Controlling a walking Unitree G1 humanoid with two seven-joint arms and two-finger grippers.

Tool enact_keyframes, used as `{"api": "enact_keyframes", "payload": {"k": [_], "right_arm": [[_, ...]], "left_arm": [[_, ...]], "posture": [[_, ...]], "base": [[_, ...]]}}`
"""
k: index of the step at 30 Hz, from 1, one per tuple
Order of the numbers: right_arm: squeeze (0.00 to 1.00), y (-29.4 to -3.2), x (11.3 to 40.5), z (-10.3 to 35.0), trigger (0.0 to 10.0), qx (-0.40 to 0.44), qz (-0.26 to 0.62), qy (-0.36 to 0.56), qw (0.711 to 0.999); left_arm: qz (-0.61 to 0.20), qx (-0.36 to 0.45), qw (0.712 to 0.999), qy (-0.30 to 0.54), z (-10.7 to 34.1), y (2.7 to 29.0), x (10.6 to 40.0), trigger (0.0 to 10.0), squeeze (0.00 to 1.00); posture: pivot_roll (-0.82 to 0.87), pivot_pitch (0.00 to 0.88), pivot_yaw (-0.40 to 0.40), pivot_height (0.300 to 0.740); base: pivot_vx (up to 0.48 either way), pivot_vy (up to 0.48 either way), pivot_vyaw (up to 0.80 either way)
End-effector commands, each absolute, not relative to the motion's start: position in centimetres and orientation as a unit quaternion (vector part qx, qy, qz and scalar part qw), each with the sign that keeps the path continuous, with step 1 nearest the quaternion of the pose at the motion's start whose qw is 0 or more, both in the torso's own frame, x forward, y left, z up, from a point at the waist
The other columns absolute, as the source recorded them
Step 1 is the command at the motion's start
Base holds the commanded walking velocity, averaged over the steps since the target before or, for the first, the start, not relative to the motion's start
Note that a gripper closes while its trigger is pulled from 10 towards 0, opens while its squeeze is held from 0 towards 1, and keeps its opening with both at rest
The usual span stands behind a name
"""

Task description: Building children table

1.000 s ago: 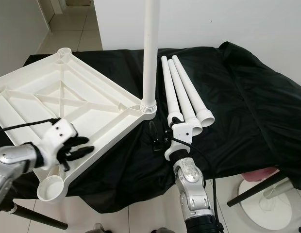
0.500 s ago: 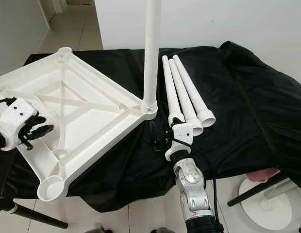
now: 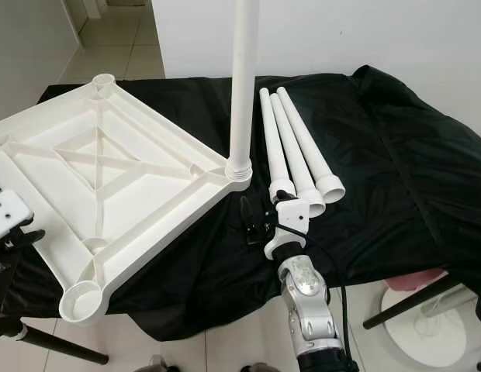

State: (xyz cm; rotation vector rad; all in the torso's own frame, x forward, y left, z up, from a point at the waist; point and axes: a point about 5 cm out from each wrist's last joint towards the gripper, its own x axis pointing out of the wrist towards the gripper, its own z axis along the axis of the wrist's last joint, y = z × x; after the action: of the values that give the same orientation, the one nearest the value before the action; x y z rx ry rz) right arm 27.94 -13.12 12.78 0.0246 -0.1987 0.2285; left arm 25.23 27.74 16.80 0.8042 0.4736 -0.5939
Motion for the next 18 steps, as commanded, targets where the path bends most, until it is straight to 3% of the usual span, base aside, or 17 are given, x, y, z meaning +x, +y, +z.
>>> {"api": "enact_keyframes", "payload": {"k": [1, 10, 13, 18], "right_arm": [[0.0, -13.3, 27.8, 12.6, 10.0, 0.012, 0.111, -0.093, 0.989], [0.0, -13.3, 28.0, 12.7, 10.0, 0.011, 0.111, -0.093, 0.989], [0.0, -13.2, 28.0, 12.5, 10.0, 0.012, 0.108, -0.092, 0.99], [0.0, -13.2, 28.0, 12.5, 10.0, 0.014, 0.106, -0.092, 0.99]], "left_arm": [[-0.346, 0.362, 0.829, 0.249, 15.8, 26.3, 24.4, 10.0, 0.0], [-0.38, 0.344, 0.827, 0.232, 14.9, 23.6, 24.4, 10.0, 0.0], [-0.409, 0.33, 0.822, 0.22, 14.1, 21.0, 24.3, 10.0, 0.0], [-0.414, 0.328, 0.823, 0.21, 14.3, 19.9, 24.4, 10.0, 0.0]], "posture": [[0.01, 0.107, 0.009, 0.74], [0.01, 0.106, 0.021, 0.74], [0.01, 0.106, 0.03, 0.74], [0.01, 0.109, 0.033, 0.74]], "base": [[0.0, 0.0, 0.0], [0.0, 0.0, 0.0], [0.0, 0.0, 0.0], [0.0, 0.0, 0.0]]}}
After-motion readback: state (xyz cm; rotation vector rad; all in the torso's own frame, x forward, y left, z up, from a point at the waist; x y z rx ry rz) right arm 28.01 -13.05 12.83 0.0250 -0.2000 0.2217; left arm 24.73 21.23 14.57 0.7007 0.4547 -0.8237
